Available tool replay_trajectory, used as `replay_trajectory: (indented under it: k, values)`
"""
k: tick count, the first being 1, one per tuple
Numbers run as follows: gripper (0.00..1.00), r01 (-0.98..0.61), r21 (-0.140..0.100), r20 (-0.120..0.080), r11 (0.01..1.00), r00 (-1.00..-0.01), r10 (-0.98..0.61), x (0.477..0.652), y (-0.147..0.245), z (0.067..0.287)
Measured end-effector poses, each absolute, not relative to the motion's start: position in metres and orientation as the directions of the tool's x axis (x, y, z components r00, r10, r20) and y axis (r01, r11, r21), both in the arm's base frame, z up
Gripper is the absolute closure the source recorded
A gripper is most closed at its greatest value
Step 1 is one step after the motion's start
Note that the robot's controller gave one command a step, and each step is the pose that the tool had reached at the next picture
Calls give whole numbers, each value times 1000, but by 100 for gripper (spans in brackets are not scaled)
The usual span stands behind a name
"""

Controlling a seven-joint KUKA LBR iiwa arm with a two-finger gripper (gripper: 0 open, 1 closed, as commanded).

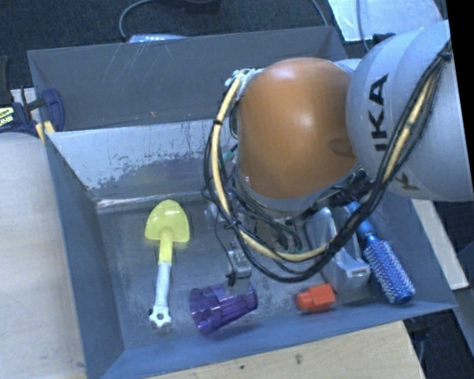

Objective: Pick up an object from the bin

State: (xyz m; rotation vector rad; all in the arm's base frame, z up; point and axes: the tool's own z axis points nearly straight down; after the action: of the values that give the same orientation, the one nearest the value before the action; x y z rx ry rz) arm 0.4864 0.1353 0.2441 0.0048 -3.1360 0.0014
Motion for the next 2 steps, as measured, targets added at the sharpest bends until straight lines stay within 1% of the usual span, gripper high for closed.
replay_trajectory:
  k: [1,2]
  values:
    - [0,-1,1,1,1000,-1000,-1,487,135,247]
    - [0,-101,0,-2,995,-995,-101,497,150,242]
